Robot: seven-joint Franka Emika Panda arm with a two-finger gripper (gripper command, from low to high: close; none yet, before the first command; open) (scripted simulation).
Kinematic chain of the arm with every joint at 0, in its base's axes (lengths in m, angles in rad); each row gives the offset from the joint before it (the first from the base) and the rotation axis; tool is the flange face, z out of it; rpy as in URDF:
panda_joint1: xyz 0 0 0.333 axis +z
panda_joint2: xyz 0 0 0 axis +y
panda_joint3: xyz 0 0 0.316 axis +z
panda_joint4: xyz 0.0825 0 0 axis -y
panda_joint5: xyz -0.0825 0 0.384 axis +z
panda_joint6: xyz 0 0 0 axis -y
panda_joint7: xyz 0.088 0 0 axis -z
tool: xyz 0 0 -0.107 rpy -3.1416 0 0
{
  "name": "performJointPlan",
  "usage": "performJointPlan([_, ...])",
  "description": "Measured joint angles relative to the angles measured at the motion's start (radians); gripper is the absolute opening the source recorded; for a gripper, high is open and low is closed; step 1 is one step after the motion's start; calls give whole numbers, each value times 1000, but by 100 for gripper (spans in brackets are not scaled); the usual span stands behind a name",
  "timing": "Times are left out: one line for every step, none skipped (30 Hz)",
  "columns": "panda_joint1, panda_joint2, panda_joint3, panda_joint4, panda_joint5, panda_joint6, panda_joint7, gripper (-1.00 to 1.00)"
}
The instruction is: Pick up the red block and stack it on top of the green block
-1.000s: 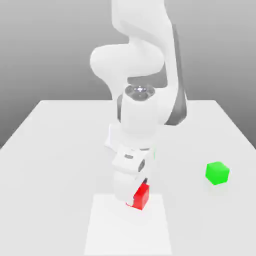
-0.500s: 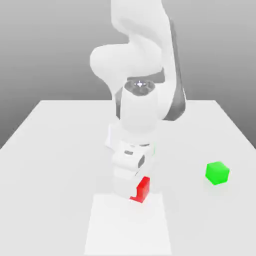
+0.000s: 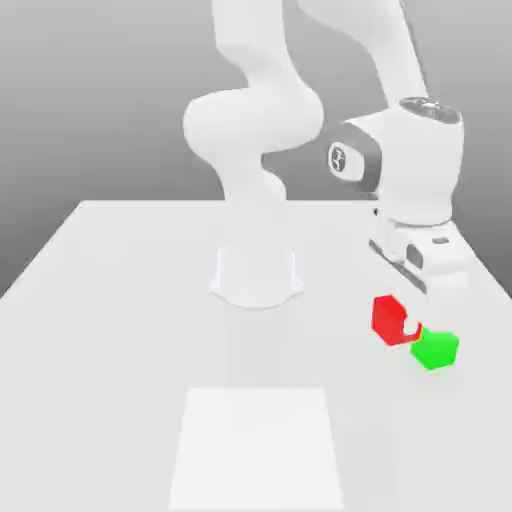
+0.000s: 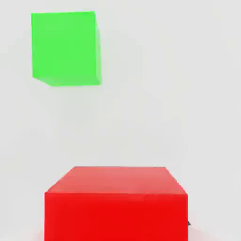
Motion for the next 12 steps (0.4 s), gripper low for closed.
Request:
performJointPlan([40,-5,23,5,8,-10,-33,-100])
performJointPlan([69,3,41,10,12,-7,-57,-100])
performJointPlan([82,25,52,14,8,12,-65,-100])
performJointPlan([85,55,59,16,-1,39,-64,-100])
performJointPlan([84,88,62,18,-13,70,-58,-100])
performJointPlan([83,123,62,19,-30,103,-47,-100])
performJointPlan([78,159,62,21,-50,136,-35,-100])
performJointPlan([78,196,57,23,-76,170,-16,-100])
performJointPlan([80,227,48,24,-100,199,1,100])
performJointPlan([80,227,48,24,-100,199,1,100])
performJointPlan([80,227,48,24,-100,199,1,100])
performJointPlan([80,227,48,24,-100,199,1,100])
